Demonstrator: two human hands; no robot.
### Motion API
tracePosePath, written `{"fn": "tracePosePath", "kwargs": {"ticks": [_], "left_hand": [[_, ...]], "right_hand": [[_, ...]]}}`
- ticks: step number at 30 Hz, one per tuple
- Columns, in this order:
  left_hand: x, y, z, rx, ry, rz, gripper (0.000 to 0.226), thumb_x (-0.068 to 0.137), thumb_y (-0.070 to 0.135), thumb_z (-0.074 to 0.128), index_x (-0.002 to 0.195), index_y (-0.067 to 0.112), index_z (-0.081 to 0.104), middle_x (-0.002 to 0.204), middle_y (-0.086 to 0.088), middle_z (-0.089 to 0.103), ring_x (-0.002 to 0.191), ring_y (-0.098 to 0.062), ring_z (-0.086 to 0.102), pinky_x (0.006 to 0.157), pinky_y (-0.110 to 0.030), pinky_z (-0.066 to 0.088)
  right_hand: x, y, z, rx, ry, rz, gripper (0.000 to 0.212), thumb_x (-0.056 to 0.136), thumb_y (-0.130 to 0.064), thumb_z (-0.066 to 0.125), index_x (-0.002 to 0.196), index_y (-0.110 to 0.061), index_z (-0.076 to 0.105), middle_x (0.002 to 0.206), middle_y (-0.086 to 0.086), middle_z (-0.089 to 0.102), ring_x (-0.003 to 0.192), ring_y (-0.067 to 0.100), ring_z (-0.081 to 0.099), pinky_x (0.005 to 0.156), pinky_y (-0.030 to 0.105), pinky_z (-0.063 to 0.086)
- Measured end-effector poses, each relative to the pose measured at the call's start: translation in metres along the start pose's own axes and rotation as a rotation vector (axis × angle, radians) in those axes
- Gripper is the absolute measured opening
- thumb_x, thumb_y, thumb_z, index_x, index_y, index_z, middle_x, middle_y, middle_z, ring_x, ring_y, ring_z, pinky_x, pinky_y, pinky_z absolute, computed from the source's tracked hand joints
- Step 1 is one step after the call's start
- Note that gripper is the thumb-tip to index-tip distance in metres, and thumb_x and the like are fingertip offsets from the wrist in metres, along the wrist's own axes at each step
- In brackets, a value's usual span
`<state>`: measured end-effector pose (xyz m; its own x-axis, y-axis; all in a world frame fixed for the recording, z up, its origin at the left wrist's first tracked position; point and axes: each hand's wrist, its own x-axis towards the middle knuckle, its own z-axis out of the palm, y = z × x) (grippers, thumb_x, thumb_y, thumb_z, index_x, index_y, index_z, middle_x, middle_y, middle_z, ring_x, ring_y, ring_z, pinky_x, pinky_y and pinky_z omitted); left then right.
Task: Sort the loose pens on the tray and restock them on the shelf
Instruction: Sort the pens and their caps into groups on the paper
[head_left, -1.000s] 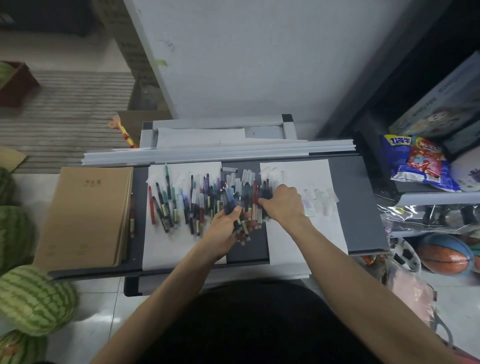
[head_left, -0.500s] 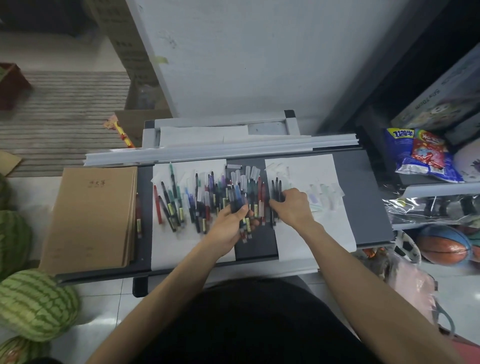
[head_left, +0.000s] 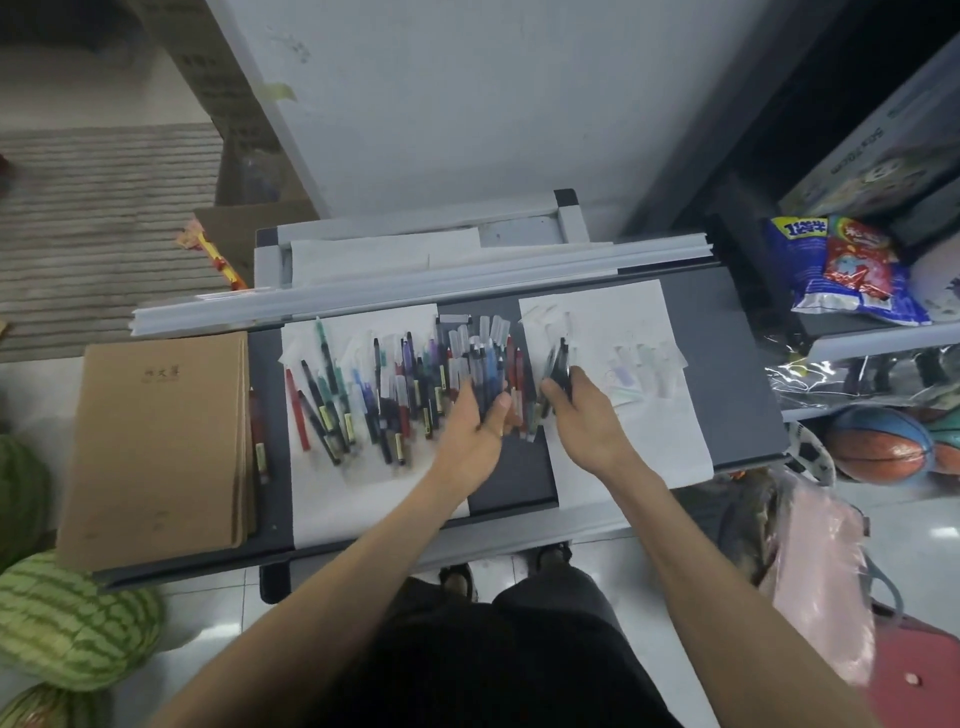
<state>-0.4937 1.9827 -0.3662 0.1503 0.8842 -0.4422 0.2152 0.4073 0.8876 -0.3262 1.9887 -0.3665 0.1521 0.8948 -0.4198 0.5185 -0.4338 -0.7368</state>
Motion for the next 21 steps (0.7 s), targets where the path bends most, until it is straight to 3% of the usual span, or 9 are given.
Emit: {"fn": "tracePosePath", "kwargs": {"ticks": [2,4,5,8,11,13,15,17,21], "left_hand": [[-0.004,-0.006,0.005,0.081,-0.023,0.102,0.036,0.110,0.034,0.048,0.140,0.015,0.045,0.122,0.003,0.071,0.117,-0.006,0.065,0.102,-0.027,0.048],[-0.011,-0.007,0.010,0.090,-0.012,0.182,0.034,0.111,0.025,0.048,0.141,0.011,0.042,0.125,0.016,0.063,0.119,0.009,0.058,0.100,-0.011,0.042],[-0.014,-0.007,0.012,0.097,0.000,0.220,0.029,0.111,0.020,0.048,0.138,0.013,0.042,0.122,0.018,0.060,0.117,0.010,0.057,0.099,-0.010,0.042],[-0.014,-0.020,0.018,0.102,0.032,0.308,0.020,0.110,0.019,0.050,0.128,0.015,0.045,0.116,0.001,0.056,0.110,-0.007,0.057,0.100,-0.033,0.047],[-0.011,-0.031,0.021,0.045,0.003,0.299,0.018,0.110,0.019,0.050,0.127,0.014,0.048,0.111,0.003,0.063,0.105,-0.012,0.063,0.095,-0.027,0.049],[-0.010,-0.032,0.021,0.044,-0.015,0.307,0.021,0.109,0.016,0.051,0.130,0.013,0.049,0.109,0.015,0.066,0.105,-0.010,0.066,0.094,-0.021,0.050],[-0.010,-0.036,0.020,0.072,-0.035,0.317,0.028,0.108,0.017,0.052,0.133,0.029,0.045,0.108,0.020,0.068,0.105,-0.008,0.068,0.094,-0.022,0.051],[-0.007,-0.041,0.018,0.122,-0.059,0.303,0.039,0.108,0.023,0.052,0.131,0.052,0.038,0.109,0.014,0.070,0.106,-0.007,0.069,0.095,-0.029,0.053],[-0.005,-0.042,0.019,0.145,-0.085,0.281,0.056,0.108,0.029,0.049,0.126,0.076,0.026,0.121,0.005,0.071,0.117,-0.008,0.067,0.104,-0.033,0.051]], "right_hand": [[-0.011,0.007,0.010,0.037,0.024,-0.050,0.018,0.109,-0.029,0.045,0.107,-0.014,0.055,0.106,0.008,0.061,0.102,0.026,0.058,0.087,0.036,0.044],[-0.024,0.009,0.020,0.077,0.089,-0.083,0.010,0.109,-0.023,0.046,0.103,-0.018,0.051,0.102,0.004,0.055,0.100,0.025,0.054,0.084,0.031,0.041],[-0.030,0.010,0.025,0.106,0.137,-0.103,0.007,0.109,-0.021,0.047,0.102,-0.020,0.050,0.101,0.002,0.054,0.098,0.024,0.055,0.082,0.031,0.041],[-0.042,0.012,0.040,0.220,0.217,-0.134,0.007,0.108,-0.017,0.045,0.106,-0.022,0.050,0.098,0.000,0.065,0.086,0.018,0.063,0.074,0.034,0.051],[-0.050,0.016,0.054,0.271,0.252,-0.139,0.007,0.108,-0.013,0.047,0.107,-0.019,0.047,0.093,-0.006,0.067,0.079,0.014,0.064,0.070,0.031,0.052],[-0.052,0.020,0.060,0.288,0.277,-0.149,0.009,0.108,-0.012,0.048,0.108,-0.021,0.047,0.095,-0.007,0.068,0.082,0.011,0.065,0.071,0.028,0.052],[-0.052,0.022,0.064,0.276,0.290,-0.163,0.016,0.107,-0.010,0.049,0.111,-0.025,0.048,0.098,-0.010,0.068,0.086,0.007,0.066,0.073,0.021,0.051],[-0.052,0.024,0.067,0.265,0.284,-0.171,0.019,0.106,-0.008,0.050,0.113,-0.026,0.049,0.097,-0.012,0.067,0.086,0.006,0.066,0.074,0.016,0.049],[-0.053,0.021,0.071,0.279,0.296,-0.170,0.024,0.105,-0.006,0.051,0.118,-0.026,0.049,0.099,-0.014,0.066,0.090,0.001,0.066,0.076,0.010,0.048]]}}
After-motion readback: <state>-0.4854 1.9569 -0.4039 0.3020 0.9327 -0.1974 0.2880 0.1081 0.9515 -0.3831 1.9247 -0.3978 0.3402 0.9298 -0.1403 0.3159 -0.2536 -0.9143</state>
